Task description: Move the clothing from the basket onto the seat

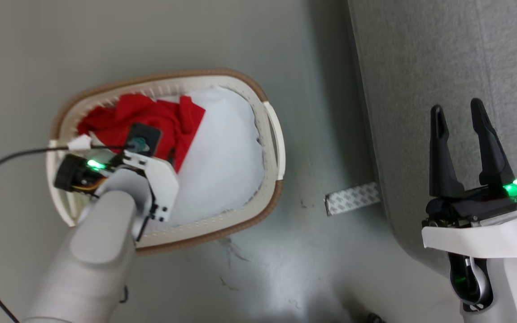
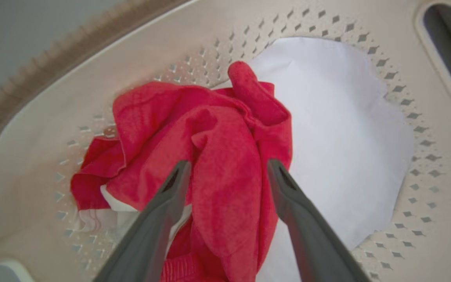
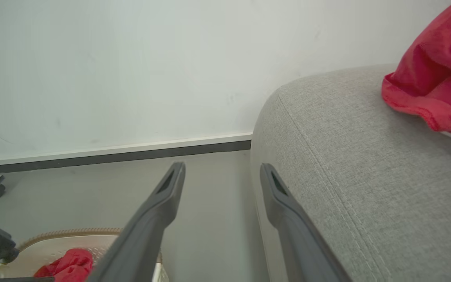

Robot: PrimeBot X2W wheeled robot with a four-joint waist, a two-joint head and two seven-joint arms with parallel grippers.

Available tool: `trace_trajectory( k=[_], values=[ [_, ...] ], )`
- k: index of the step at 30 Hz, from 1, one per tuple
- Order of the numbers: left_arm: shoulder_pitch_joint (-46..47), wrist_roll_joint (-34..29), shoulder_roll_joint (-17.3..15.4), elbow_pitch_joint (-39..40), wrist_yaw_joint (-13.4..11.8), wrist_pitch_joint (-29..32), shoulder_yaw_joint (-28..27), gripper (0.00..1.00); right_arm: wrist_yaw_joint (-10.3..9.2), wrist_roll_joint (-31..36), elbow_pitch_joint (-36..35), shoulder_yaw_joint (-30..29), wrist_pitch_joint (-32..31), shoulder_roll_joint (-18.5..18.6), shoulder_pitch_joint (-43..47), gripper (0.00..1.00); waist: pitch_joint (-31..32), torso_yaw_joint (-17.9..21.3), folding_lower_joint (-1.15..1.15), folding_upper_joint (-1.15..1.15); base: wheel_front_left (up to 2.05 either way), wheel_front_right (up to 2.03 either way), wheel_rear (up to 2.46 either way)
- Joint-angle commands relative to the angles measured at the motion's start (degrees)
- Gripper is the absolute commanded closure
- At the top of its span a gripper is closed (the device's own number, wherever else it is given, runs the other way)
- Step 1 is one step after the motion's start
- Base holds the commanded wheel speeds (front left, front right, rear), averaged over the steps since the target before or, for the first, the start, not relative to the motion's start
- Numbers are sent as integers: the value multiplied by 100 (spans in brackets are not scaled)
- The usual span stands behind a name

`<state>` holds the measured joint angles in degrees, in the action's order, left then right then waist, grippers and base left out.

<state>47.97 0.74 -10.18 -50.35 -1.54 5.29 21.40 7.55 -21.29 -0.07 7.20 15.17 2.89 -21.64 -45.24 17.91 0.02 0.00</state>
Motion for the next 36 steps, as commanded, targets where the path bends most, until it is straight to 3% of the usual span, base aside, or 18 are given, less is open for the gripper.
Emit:
trace_trajectory(
  k=[1, 7, 8, 9, 10, 20, 26, 36],
  values=[
    [94, -29, -99, -54, -23, 22, -8, 0, -12, -36, -51, 11, -4, 0, -100, 0, -410, 245, -2, 0, 0, 0, 0],
    [472, -93, -339, -482, -101, 78, 0, 0, -12, -172, -269, 112, -3, -1, -202, 0, -818, 428, -2, 0, 0, 0, 0],
    [515, -89, -351, -539, -97, 49, 8, 6, -12, -173, -280, 120, -3, 0, -195, 0, -841, 441, -2, 0, 0, 0, 0],
    [542, -53, -339, -582, -87, -17, 2, 94, -12, -171, -280, 120, -3, 0, -179, 0, -850, 441, -2, 0, 0, 0, 0],
    [564, -35, -320, -639, -58, -47, 15, 100, -12, -170, -269, 103, -3, 0, -154, 0, -844, 424, -2, 0, 0, 0, 0],
    [190, 634, 140, -899, 1, -1066, -342, 100, -12, 85, 245, -38, -3, 5, 49, 0, 97, -81, -2, 0, 0, 0, 0],
    [-318, 959, 353, -1084, 204, -1592, -435, 100, -12, 319, 534, -143, -4, 6, 288, 0, 1185, -401, -2, 0, 0, 0, 0],
    [-1041, 1439, 651, -879, 379, -1934, -541, 100, -12, 615, 966, -349, -3, 7, 1224, 0, 3133, -940, -2, 0, 0, 0, 0]
  ],
)
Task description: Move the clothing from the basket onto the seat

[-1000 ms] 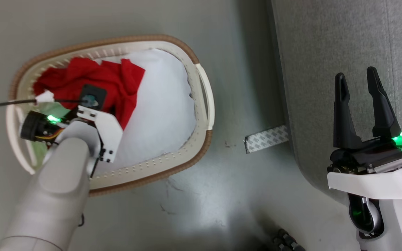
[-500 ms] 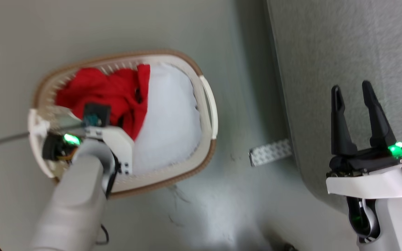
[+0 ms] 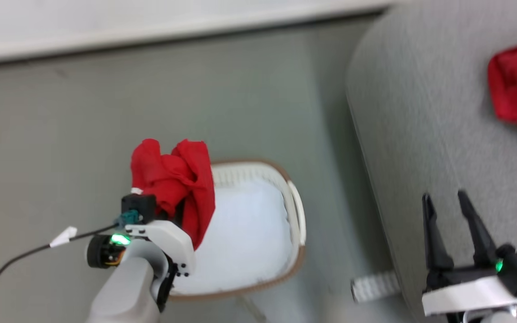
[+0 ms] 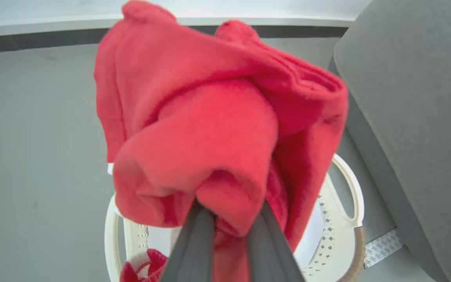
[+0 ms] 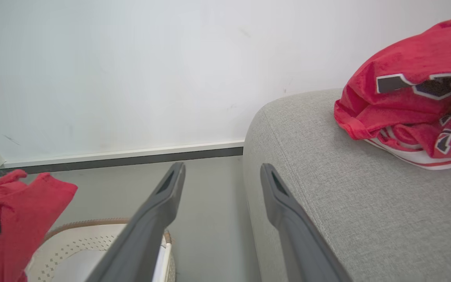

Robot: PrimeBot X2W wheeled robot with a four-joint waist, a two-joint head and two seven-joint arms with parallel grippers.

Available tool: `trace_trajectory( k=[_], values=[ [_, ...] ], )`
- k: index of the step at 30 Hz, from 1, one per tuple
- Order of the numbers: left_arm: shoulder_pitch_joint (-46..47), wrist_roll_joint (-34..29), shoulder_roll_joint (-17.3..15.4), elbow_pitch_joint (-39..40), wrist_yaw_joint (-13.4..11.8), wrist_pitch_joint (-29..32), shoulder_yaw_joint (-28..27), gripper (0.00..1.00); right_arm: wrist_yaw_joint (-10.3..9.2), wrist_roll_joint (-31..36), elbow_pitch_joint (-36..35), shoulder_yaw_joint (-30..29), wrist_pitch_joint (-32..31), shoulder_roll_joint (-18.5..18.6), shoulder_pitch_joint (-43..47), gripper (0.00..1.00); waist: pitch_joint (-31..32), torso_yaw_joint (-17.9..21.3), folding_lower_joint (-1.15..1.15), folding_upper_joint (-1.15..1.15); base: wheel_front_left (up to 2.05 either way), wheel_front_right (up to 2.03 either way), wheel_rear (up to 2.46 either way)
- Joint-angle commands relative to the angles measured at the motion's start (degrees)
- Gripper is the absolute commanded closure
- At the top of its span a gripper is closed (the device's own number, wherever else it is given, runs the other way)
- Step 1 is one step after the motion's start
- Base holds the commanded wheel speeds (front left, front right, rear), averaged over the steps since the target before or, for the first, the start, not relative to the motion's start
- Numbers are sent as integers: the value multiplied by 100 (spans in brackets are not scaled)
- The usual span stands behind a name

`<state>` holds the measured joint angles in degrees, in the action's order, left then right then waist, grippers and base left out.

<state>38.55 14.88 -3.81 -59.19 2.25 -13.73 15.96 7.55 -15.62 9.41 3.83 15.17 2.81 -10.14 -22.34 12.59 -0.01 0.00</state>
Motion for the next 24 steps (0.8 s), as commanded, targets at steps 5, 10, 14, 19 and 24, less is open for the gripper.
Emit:
trace_trajectory(
  k=[5, 10, 14, 19, 24],
  values=[
    [-318, 225, 69, 445, -34, -60, 59, 100, -12, 90, 123, 5, -3, 17, 469, 0, 1544, -551, 1, 0, 0, 0, 0],
    [-562, 359, 80, 1103, -115, 21, 204, 100, -12, 114, 180, 104, -3, 15, 734, 0, 2065, -608, 1, 0, 0, 0, 0],
    [-751, 578, 86, 1851, -227, 235, 390, 100, -12, 146, 157, 130, -3, 15, 869, 0, 2314, -625, 1, 0, 0, 0, 0],
    [-978, 712, 81, 2900, -449, 601, 624, 100, -12, 193, 136, 150, -3, 15, 1024, 0, 2546, -670, 1, 0, 0, 0, 0],
    [-1150, 720, 57, 3800, -640, 995, 732, 100, -12, 172, 85, 220, -4, 13, 1064, 0, 2636, -694, 1, 0, 0, 0, 0]
  ],
)
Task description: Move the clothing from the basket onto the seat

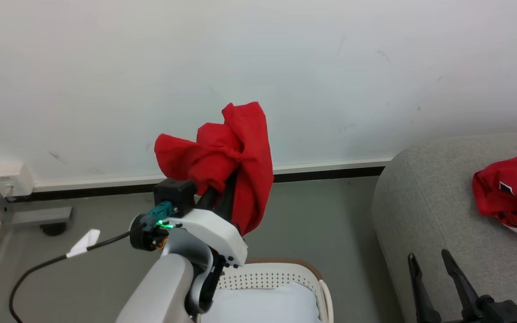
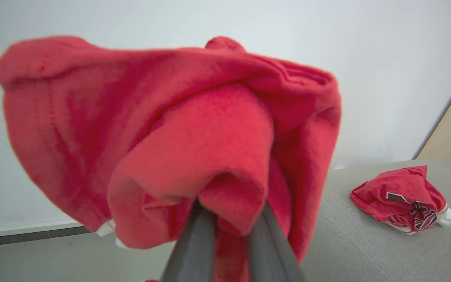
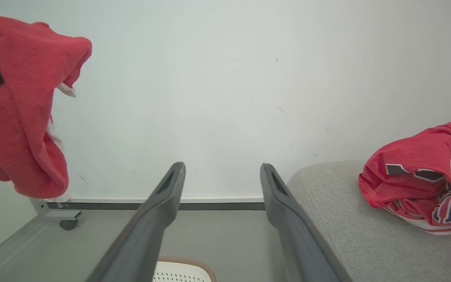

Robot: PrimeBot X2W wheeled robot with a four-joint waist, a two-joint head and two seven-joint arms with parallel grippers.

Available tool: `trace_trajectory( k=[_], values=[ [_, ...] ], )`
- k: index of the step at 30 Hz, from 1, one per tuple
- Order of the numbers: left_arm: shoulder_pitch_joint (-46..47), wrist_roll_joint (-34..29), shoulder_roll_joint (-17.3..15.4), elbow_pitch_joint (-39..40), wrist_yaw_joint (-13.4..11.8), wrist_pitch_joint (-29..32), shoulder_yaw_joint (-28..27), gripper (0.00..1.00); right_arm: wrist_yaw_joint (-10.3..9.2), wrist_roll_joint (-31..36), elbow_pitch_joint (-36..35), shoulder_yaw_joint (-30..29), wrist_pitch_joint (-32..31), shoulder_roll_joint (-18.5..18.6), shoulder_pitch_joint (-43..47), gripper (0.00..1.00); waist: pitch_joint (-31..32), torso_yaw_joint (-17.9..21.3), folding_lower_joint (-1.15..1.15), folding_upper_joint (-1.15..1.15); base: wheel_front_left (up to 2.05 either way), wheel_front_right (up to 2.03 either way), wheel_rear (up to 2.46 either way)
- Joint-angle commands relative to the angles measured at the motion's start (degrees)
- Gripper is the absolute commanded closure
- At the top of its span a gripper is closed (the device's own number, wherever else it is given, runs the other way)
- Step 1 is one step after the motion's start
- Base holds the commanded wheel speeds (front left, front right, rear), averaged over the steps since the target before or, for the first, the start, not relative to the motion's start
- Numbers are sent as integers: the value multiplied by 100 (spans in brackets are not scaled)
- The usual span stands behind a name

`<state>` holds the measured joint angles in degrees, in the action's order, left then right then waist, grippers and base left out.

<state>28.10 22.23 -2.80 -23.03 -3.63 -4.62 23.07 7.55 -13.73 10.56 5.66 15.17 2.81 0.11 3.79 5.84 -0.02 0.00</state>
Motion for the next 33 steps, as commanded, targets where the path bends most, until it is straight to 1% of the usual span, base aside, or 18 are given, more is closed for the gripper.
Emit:
trace_trajectory(
  k=[1, 2, 7, 11, 13, 18, 27, 31, 33],
  values=[
    [-151, -25, -59, 316, -85, 161, 38, 100, -12, -22, -33, 55, -3, 14, 41, 0, 33, -20, 2, 0, 0, 0, 0],
    [-151, -25, -59, 316, -85, 161, 38, 100, -12, -22, -33, 55, -3, 14, 41, 0, 33, -20, 2, 0, 0, 0, 0],
    [-268, -32, -107, 844, -178, 412, 106, 100, -12, -52, -89, 121, -3, 14, 51, 0, 22, -28, 2, 0, 0, 0, 0],
    [-341, -50, -134, 1114, -223, 525, 164, 100, -12, -35, -162, 318, -4, 13, -56, 0, -32, -27, 2, 0, 0, 0, 0],
    [-357, -48, -144, 1216, -213, 556, 193, 100, -12, -93, -224, 549, -3, 12, -140, 0, -57, -26, 2, 0, 0, 0, 0],
    [-365, -30, -146, 1351, -187, 623, 268, 100, -12, -215, -214, 1404, -4, 18, -447, 0, -90, -4, 2, 0, 0, 0, 0],
    [-400, 37, -79, 1461, -182, 631, 581, 100, -13, -747, 371, 2569, -4, 18, -1309, 0, -136, -57, 2, 0, 0, 0, 0],
    [-401, 85, -47, 1527, -178, 631, 826, 100, -13, -1002, 706, 2873, -4, 17, -1686, 0, -163, -117, 2, 0, 0, 0, 0],
    [-407, 140, -38, 1580, -191, 646, 961, 100, -13, -1118, 859, 2925, -3, 20, -1850, 0, -182, -151, 2, 0, 0, 0, 0]
  ],
)
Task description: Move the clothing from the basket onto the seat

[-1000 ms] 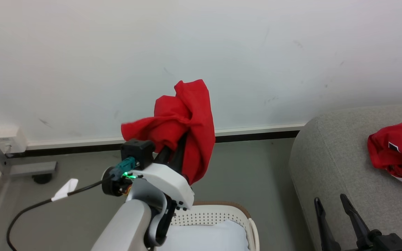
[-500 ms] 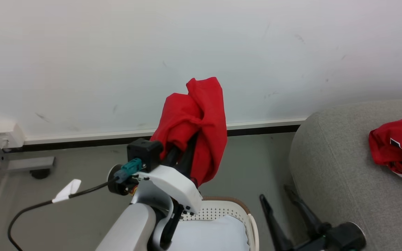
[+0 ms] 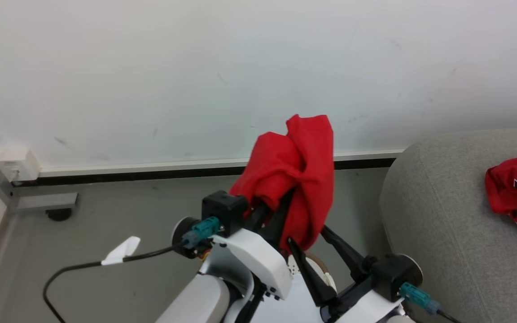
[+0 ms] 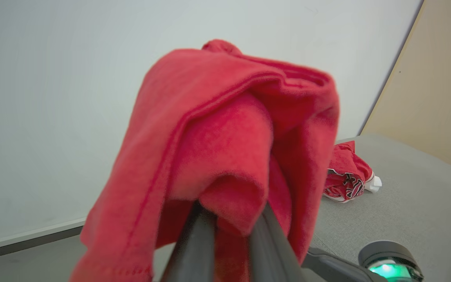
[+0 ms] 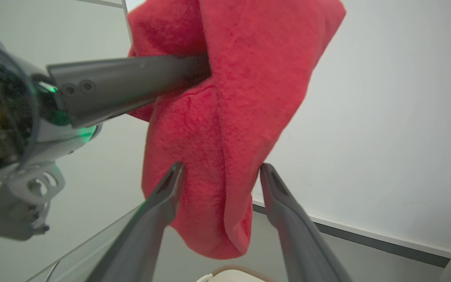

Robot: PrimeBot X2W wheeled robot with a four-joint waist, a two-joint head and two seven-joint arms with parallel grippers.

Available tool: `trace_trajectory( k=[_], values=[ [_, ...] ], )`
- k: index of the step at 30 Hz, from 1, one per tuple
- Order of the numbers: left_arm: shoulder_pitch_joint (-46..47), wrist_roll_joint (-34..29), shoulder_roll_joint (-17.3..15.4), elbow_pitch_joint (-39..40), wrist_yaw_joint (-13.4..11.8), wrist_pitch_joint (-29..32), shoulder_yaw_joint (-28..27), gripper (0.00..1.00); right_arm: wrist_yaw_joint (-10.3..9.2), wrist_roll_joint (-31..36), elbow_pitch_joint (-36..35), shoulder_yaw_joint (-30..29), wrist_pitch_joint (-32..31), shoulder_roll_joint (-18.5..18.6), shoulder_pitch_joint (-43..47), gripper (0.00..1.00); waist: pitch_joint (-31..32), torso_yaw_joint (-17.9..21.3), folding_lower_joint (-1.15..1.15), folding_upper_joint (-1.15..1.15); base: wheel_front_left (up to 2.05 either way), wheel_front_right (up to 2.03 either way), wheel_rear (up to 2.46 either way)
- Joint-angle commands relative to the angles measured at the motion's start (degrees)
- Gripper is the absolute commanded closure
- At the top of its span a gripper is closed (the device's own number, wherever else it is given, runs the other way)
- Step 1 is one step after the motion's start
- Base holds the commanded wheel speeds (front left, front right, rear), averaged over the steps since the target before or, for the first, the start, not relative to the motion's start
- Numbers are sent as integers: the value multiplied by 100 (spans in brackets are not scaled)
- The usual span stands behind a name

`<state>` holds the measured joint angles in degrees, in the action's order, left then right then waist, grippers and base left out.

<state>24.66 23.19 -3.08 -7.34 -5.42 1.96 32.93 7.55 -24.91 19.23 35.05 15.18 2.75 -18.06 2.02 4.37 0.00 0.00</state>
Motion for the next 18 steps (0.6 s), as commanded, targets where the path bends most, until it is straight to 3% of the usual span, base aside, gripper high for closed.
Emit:
trace_trajectory(
  k=[1, 6, 7, 8, 9, 14, 15, 16, 17, 18],
  values=[
    [-73, 72, -6, 35, -17, -1, 36, 100, -13, -71, 62, 2, -4, 26, -95, 0, -11, -21, 0, 0, 0, 0, 0],
    [-107, 180, 5, 136, -76, 15, 337, 100, -13, -528, 150, 218, -4, 21, -363, 0, -29, -106, 0, 0, 0, 0, 0],
    [-103, 196, 7, 141, -110, 4, 371, 100, -13, -638, 76, 231, -4, 19, -396, 4, -33, -121, 0, 0, 0, 0, 0],
    [-102, 204, 7, 136, -133, -14, 394, 100, -13, -713, 57, 211, -5, 23, -394, 84, -36, -133, 0, 0, 0, 0, 0],
    [-117, 233, 6, 129, -161, -22, 409, 100, -13, -777, 34, 193, -4, 23, -391, 100, -37, -143, 0, 0, 0, 0, 0],
    [-131, 231, -10, 54, -287, -74, 394, 100, -13, -769, 29, 139, -4, 21, -325, 100, -50, -162, 0, 0, 0, 0, 0],
    [-125, 199, -36, 46, -316, -104, 374, 70, -13, -777, 31, 116, -4, 22, -304, 100, -52, -158, 0, 0, 0, 0, 0],
    [-118, 161, -67, 37, -337, -139, 363, 51, -13, -797, 22, 95, -4, 22, -286, 100, -54, -155, 0, 0, 0, 0, 0],
    [-125, 152, -84, 24, -358, -157, 355, 8, -13, -825, 5, 72, -4, 22, -264, 100, -54, -150, 0, 0, 0, 0, 0],
    [-153, 162, -93, 10, -363, -151, 351, 0, -13, -834, -15, 42, -4, 22, -243, 100, -55, -146, 0, 0, 0, 0, 0]
  ],
)
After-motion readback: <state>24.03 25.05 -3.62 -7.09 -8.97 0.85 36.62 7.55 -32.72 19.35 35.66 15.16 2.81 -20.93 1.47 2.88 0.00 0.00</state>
